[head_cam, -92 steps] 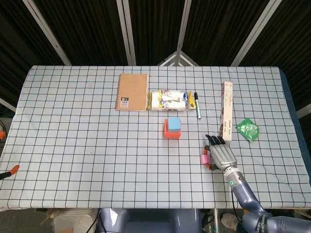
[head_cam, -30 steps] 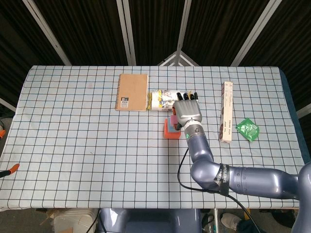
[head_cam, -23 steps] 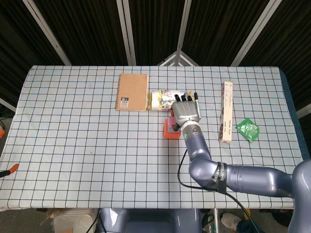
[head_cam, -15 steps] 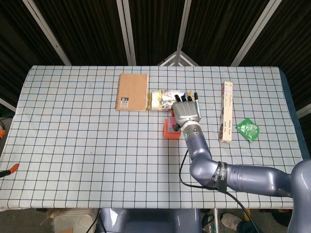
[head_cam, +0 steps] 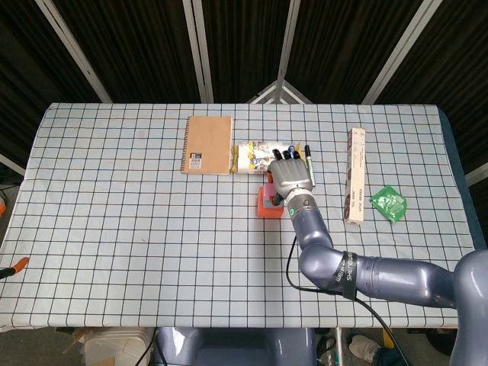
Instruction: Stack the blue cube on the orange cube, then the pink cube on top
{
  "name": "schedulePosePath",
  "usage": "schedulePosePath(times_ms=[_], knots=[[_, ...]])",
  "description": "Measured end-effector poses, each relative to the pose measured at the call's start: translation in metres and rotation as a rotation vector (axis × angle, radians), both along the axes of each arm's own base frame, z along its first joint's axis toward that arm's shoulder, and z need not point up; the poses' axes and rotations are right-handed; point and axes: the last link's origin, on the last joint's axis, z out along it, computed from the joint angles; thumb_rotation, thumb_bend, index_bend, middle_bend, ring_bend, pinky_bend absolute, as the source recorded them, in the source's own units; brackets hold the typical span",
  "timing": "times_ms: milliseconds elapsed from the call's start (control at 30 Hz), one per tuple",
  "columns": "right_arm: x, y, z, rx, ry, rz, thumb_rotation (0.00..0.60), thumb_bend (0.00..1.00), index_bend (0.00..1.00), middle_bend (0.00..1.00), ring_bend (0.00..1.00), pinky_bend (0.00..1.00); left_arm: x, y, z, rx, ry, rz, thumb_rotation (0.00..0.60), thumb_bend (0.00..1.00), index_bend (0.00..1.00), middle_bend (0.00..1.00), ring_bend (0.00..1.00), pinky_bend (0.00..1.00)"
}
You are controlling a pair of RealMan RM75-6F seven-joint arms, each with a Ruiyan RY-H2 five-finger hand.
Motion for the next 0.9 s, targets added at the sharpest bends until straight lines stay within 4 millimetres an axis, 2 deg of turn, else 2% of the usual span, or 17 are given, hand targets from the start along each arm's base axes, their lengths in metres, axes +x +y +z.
schedulePosePath(times_ms=[900], knots=[[-0.0082, -0.0053, 0.0060, 0.003, -0.012, -0.002, 0.600, 0.37, 0.50, 0.00, 0.00, 0.00, -0.0003, 0.0002, -0.0002, 0.007, 0.006, 0.007, 0.600, 0.12, 0.08, 0.00, 0.00, 0.00]])
